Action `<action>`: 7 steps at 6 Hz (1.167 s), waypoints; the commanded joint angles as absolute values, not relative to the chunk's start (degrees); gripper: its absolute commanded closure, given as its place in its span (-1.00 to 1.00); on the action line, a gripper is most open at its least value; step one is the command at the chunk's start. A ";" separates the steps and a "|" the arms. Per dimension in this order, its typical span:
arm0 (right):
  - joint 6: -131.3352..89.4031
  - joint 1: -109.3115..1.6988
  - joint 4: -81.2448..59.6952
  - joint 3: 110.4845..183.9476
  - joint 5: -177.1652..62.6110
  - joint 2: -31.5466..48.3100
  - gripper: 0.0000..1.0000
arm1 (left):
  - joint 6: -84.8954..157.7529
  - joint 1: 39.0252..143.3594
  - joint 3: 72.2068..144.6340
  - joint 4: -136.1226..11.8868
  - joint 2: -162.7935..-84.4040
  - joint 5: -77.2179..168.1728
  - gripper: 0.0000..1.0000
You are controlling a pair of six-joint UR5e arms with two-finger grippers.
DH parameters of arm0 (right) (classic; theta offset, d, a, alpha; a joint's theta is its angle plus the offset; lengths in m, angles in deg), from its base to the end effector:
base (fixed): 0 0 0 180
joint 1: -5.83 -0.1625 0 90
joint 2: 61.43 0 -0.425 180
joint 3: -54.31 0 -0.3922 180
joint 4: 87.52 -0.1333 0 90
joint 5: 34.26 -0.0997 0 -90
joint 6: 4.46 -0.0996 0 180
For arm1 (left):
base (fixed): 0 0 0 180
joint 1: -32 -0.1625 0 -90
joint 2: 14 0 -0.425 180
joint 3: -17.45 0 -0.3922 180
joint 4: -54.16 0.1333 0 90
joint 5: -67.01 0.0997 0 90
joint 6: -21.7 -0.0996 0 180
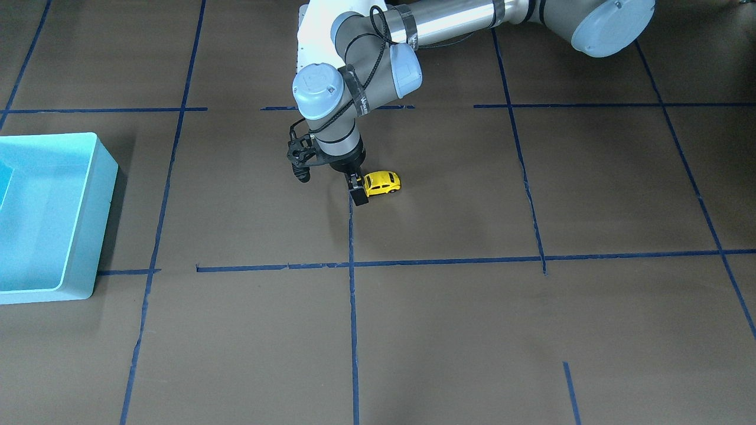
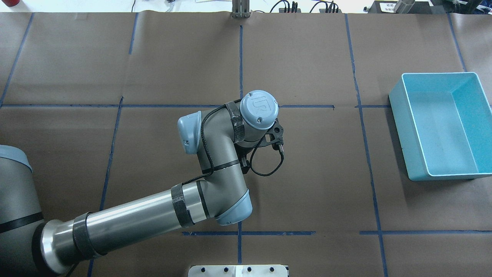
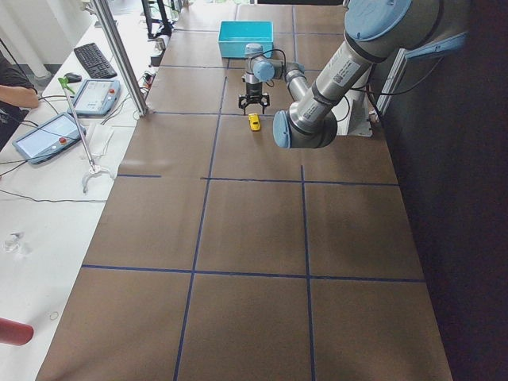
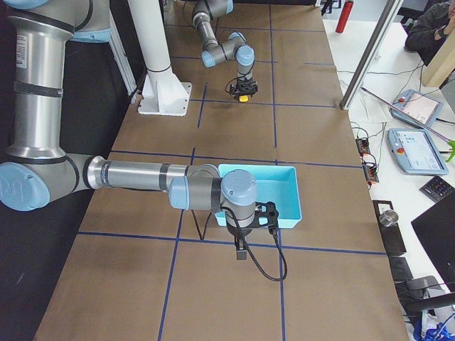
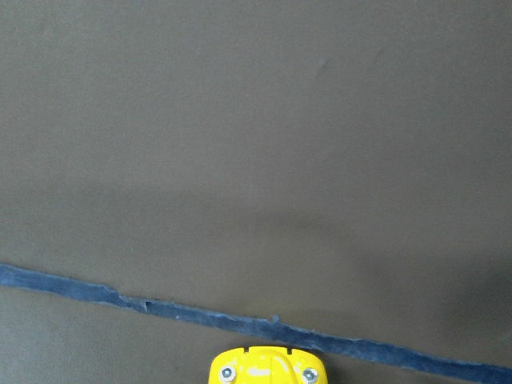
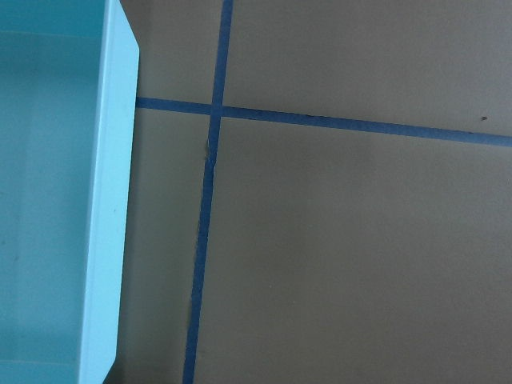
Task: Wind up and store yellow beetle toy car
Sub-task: 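Press the car down with the left gripper and drag it toward the robot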
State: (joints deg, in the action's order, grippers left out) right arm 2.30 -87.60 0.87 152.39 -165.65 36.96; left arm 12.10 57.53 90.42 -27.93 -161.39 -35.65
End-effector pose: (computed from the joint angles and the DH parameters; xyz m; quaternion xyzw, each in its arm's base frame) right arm 0.0931 -0.4267 0.6575 0.0420 -0.3510 -0.0312 0.9349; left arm 0.6676 -0.4424 0.1661 0.1977 0.2219 0.5994 0.7432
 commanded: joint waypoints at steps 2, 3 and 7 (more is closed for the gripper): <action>2.30 -87.60 0.90 152.39 -165.65 37.01 -1.00 | 12.21 57.48 89.44 -28.28 -161.48 -34.77 -0.90; 2.30 -87.60 0.90 152.39 -165.65 37.01 -1.00 | 12.29 57.48 89.17 -28.37 -161.75 -34.77 -0.77; 2.30 -87.60 0.90 152.39 -165.74 37.01 -1.00 | 14.76 56.96 89.08 -28.54 -162.10 -34.77 0.45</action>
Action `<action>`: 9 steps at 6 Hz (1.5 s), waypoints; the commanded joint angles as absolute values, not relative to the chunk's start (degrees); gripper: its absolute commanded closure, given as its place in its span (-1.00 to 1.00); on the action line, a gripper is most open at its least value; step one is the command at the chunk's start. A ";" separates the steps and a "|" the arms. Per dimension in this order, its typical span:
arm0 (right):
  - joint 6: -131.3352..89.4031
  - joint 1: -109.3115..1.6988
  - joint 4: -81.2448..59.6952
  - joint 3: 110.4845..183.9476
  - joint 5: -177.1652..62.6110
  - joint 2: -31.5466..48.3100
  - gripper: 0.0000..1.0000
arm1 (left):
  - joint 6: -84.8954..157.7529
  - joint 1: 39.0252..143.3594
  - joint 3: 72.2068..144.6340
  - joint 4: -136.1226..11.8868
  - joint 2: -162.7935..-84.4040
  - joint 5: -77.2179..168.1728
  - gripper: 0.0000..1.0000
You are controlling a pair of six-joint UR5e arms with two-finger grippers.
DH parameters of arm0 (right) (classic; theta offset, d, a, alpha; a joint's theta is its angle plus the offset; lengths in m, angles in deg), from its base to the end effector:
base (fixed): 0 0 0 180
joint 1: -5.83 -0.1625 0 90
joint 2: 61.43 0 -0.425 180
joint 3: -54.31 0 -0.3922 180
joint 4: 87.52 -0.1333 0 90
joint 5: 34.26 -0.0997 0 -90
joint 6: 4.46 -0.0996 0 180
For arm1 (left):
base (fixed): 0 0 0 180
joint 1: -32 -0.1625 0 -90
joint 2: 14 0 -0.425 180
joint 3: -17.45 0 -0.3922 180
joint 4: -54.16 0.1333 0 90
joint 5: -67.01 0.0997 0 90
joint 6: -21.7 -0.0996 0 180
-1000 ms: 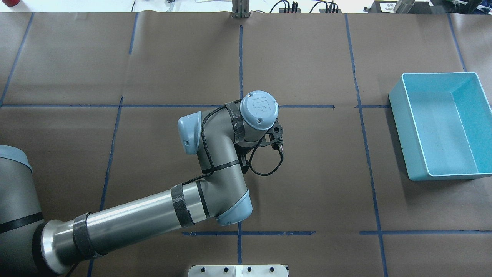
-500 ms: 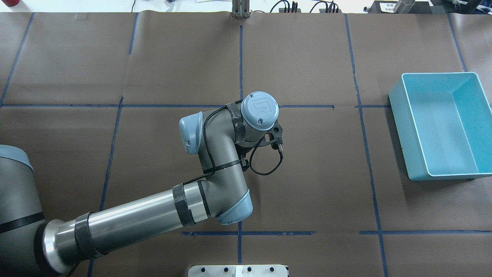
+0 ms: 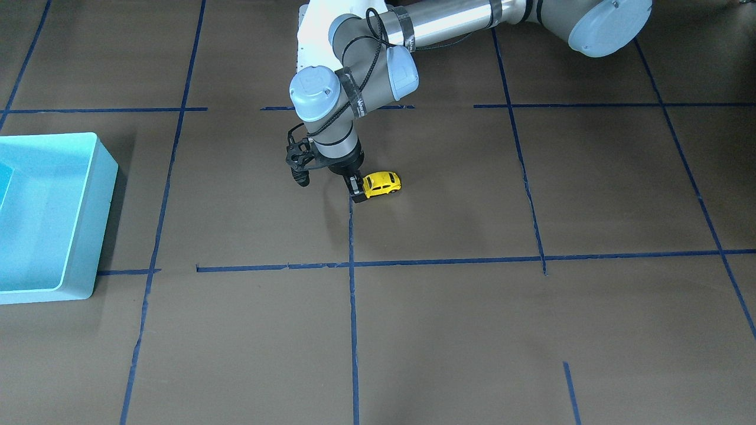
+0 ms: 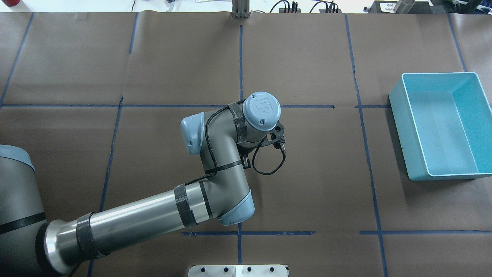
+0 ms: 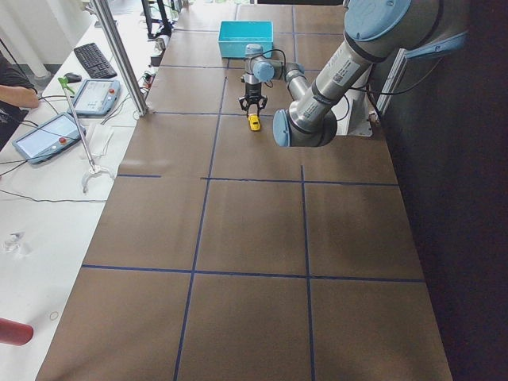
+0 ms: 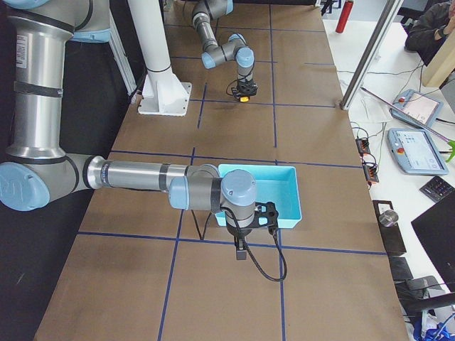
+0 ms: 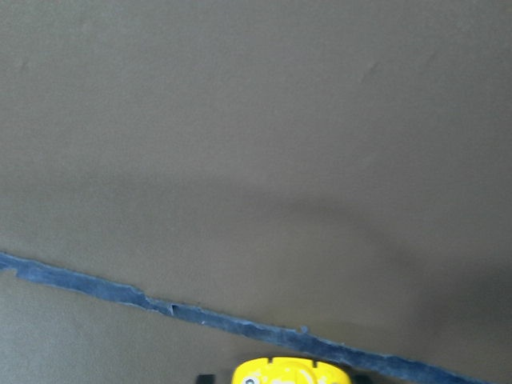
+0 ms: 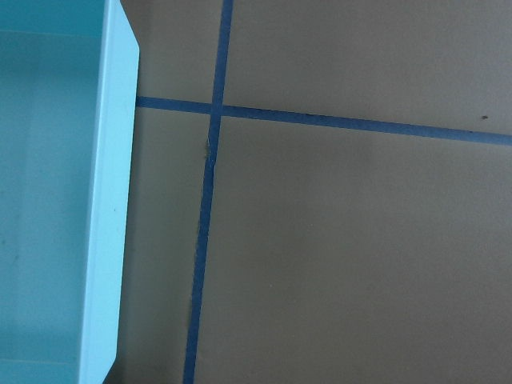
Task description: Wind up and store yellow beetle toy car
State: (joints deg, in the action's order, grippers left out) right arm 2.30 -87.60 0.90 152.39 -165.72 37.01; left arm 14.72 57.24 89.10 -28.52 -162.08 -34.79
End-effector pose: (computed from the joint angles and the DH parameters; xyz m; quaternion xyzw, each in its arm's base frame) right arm 0.0930 -0.4263 0.6579 0.0414 -0.3517 -0.0309 0.9347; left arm 0.6744 -0.4428 0.1654 0.1954 0.2205 0.5829 0.7572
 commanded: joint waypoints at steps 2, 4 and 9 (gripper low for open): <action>2.30 -87.60 0.90 152.39 -165.74 36.92 -1.00 | 14.14 56.96 89.17 -29.94 -162.71 -35.03 0.73; 2.30 -87.60 0.90 152.39 -165.65 36.92 -1.00 | 13.88 56.96 90.74 -34.07 -163.50 -35.47 0.84; 2.30 -87.60 0.90 152.31 -165.39 36.92 -1.00 | 4.56 57.22 93.13 -42.86 -161.66 -39.78 0.87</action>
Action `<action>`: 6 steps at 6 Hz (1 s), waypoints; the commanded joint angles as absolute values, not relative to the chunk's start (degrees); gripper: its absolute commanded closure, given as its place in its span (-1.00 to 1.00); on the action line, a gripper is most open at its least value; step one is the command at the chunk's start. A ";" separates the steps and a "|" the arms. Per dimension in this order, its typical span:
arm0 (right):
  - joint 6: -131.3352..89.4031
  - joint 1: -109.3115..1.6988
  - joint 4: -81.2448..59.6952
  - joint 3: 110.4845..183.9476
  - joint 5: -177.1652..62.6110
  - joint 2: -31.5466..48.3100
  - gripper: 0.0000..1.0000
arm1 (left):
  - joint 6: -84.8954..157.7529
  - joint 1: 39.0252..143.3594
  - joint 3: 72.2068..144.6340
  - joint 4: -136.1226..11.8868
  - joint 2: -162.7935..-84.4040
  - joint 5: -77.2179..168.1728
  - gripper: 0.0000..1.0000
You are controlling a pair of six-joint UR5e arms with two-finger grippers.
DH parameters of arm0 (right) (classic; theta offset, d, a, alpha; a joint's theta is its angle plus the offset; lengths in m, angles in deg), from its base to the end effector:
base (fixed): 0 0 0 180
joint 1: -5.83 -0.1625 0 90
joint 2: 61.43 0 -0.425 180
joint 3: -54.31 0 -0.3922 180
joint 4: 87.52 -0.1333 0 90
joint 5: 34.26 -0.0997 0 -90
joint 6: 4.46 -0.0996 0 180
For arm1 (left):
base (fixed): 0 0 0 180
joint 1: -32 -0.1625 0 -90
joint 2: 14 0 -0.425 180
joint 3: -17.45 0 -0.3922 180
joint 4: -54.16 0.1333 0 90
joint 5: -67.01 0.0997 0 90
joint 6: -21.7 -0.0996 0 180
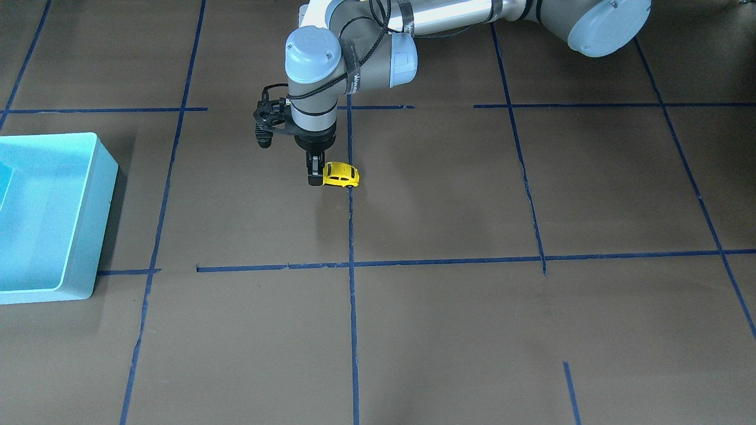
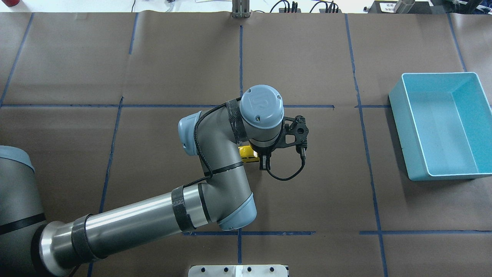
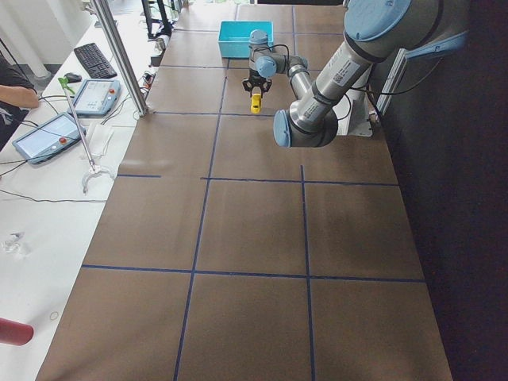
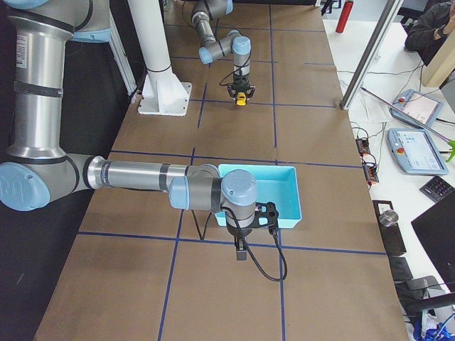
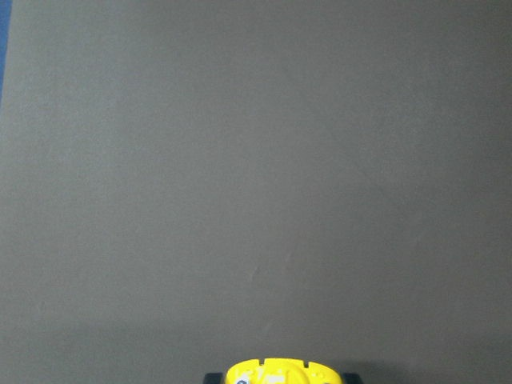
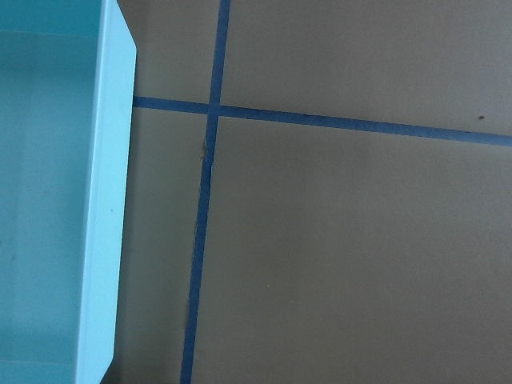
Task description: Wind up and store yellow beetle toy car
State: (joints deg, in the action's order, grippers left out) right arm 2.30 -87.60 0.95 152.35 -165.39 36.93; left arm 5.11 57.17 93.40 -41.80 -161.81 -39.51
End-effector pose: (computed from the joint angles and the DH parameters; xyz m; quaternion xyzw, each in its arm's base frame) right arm 0.0935 -0.4268 0.6581 0.0410 -0.3490 -0.0309 0.9357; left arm 0.6615 -0.4269 0.1033 0.3264 0.2890 0.6314 0.6413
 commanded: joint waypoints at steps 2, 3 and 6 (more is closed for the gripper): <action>2.30 -87.60 0.90 152.22 -165.30 36.92 -1.00 | 6.92 57.31 92.25 -43.75 -161.40 -39.78 0.86; 2.30 -87.60 0.90 152.22 -165.39 36.92 -1.00 | 7.02 57.05 92.25 -44.44 -160.79 -39.69 0.86; 2.30 -87.34 0.90 152.04 -165.30 36.84 -1.00 | 7.20 56.78 92.16 -45.77 -159.73 -39.78 0.86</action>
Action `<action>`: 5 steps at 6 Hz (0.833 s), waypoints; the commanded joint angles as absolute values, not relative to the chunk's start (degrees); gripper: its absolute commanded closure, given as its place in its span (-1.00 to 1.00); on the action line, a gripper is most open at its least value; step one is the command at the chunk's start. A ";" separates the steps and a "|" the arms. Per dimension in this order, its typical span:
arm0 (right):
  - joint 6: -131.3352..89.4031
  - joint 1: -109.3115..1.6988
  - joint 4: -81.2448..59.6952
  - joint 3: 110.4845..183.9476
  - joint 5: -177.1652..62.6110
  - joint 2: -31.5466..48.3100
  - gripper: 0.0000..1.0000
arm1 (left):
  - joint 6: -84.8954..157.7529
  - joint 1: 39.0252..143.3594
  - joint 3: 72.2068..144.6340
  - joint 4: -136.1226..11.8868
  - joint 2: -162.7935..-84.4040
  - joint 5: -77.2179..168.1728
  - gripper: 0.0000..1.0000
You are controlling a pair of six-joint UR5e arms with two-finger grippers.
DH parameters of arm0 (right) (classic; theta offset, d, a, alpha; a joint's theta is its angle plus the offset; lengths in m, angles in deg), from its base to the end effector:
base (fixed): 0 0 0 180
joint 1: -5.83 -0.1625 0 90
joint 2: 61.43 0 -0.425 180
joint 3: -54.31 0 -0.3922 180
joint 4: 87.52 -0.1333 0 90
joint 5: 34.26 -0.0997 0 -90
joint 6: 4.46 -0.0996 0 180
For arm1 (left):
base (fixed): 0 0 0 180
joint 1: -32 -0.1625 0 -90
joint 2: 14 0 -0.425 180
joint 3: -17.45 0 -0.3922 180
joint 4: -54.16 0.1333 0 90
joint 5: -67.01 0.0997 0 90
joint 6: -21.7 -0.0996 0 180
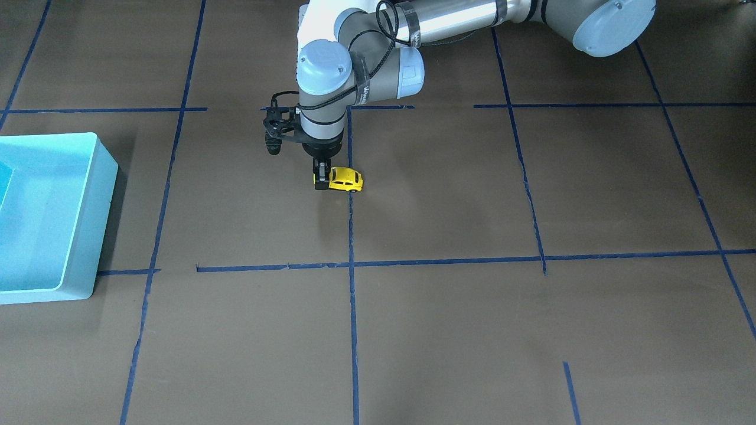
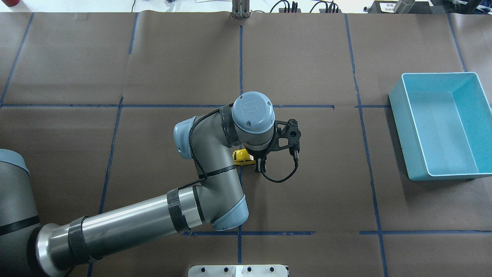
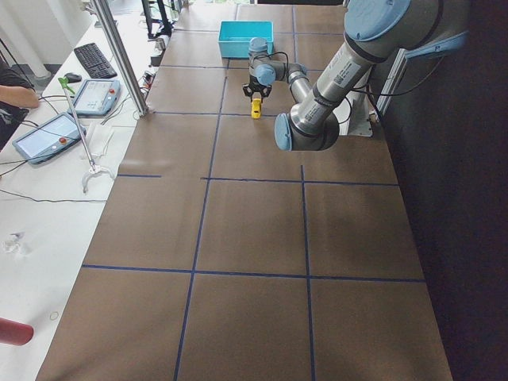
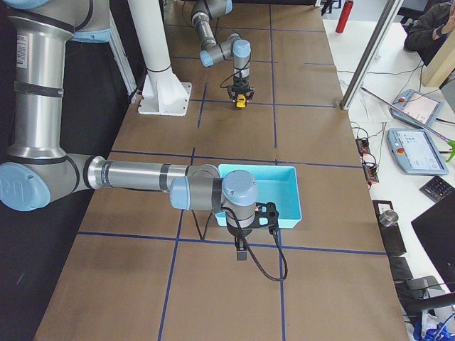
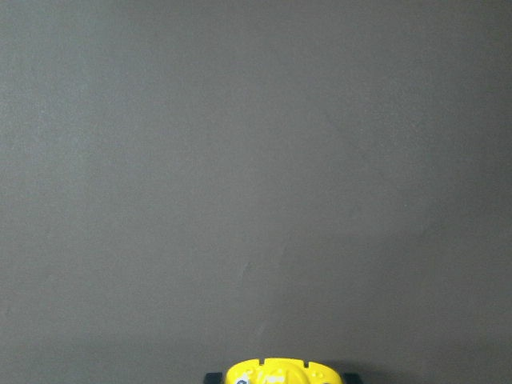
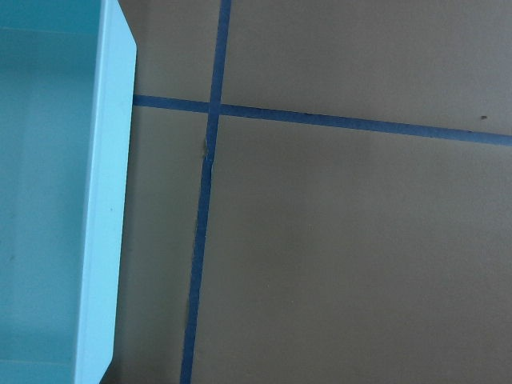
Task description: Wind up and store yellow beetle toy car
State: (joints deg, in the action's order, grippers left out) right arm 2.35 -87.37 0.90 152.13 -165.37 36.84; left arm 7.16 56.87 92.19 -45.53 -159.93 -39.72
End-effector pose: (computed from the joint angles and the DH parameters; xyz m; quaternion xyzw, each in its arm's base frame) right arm 0.0918 -0.4278 0.6592 0.0398 -0.3489 -0.0330 0.9357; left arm 0.6696 -0.4257 0.1291 0.3243 0.2989 0.6211 0.6479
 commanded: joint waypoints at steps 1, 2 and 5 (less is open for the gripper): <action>2.30 -87.34 0.81 151.70 -164.86 36.75 -1.00 | 7.89 56.87 92.24 -47.34 -158.94 -39.78 0.86; 2.30 -87.34 0.81 151.78 -164.77 36.75 -1.00 | 8.68 56.87 92.68 -47.96 -157.98 -39.86 0.86; 2.21 -87.43 0.81 152.13 -164.77 37.01 -1.00 | 9.66 57.05 97.58 -50.43 -152.46 -39.95 0.86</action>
State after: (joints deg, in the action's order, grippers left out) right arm 2.22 -87.40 0.81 151.99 -164.78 36.95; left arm 9.50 57.00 95.10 -50.11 -154.77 -39.89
